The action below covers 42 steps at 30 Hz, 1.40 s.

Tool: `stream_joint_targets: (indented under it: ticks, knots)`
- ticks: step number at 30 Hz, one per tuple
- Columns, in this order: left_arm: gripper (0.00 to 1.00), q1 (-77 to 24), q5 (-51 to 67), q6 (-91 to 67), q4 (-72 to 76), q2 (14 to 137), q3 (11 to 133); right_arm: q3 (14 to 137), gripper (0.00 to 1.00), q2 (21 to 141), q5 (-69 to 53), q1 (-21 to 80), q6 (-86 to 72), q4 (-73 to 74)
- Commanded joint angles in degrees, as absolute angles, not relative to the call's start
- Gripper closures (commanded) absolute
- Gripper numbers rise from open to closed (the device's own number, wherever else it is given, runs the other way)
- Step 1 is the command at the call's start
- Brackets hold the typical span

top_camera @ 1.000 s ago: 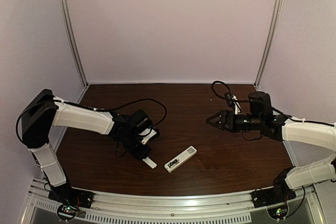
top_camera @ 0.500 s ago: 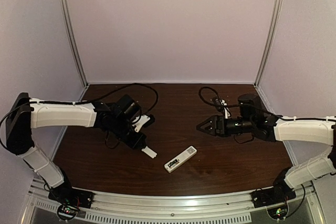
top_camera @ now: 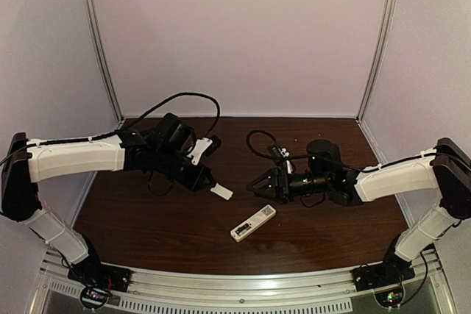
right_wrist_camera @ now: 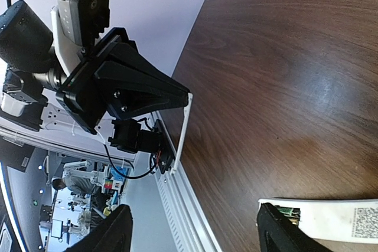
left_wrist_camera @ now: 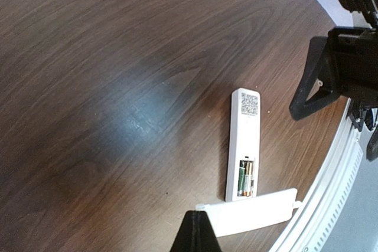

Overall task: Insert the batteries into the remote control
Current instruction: Pass from the left arm to the right

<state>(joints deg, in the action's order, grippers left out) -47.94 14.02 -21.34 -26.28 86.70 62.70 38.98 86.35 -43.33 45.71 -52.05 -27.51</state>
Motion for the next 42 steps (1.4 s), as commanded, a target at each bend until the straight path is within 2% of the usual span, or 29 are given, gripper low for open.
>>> stream_joint_targets:
  ticks: [1, 7, 14, 25, 28, 32, 33, 36, 38, 39, 40, 42]
  knots:
    - [1.0, -48.43, 15.65, -23.11, -21.75, 87.8, 63.62, 41.78, 0.29, 90.21, -42.72, 47.78, -58.92, -36.75]
    - [1.0, -49.35, 16.18, -23.72, -20.33, 88.48, 63.95, 43.85, 0.36, 94.65, -42.24, 49.42, -61.57, -40.18]
    - [1.0, -49.44, 16.23, -24.12, -20.04, 89.05, 64.42, 46.53, 0.51, 97.22, -42.03, 50.25, -61.97, -39.76]
    - [1.0, -49.5, 15.59, -25.36, -19.64, 90.0, 64.68, 47.99, 0.7, 99.5, -40.26, 51.27, -61.37, -36.19]
    - [1.0, -49.5, 15.68, -25.19, -19.6, 89.86, 64.78, 48.08, 0.78, 99.47, -39.75, 51.27, -61.13, -35.43]
    - [1.0, -49.57, 16.64, -23.66, -18.82, 88.49, 64.79, 47.66, 0.95, 99.09, -39.08, 51.24, -60.91, -34.19]
    - [0.96, -49.55, 16.81, -22.92, -18.93, 88.12, 65.04, 47.44, 0.98, 98.95, -39.02, 51.24, -60.9, -34.16]
    - [0.54, -49.54, 14.99, -20.39, -19.54, 85.27, 65.19, 46.65, 1.0, 98.03, -39.32, 50.99, -60.9, -33.96]
    - [0.21, -49.48, 13.08, -18.15, -19.31, 82.14, 64.33, 46.08, 1.0, 96.88, -39.42, 50.68, -60.41, -32.77]
    - [0.12, -49.44, 12.35, -16.38, -19.26, 80.45, 63.81, 45.86, 1.0, 96.24, -39.38, 50.45, -60.03, -31.86]
    - [0.09, -49.48, 11.99, -13.81, -19.1, 78.75, 63.17, 45.49, 1.0, 95.49, -39.38, 50.19, -59.68, -31.04]
    - [0.08, -49.61, 10.1, -9.32, -17.59, 75.49, 60.19, 44.9, 1.0, 94.05, -39.35, 49.94, -58.99, -29.66]
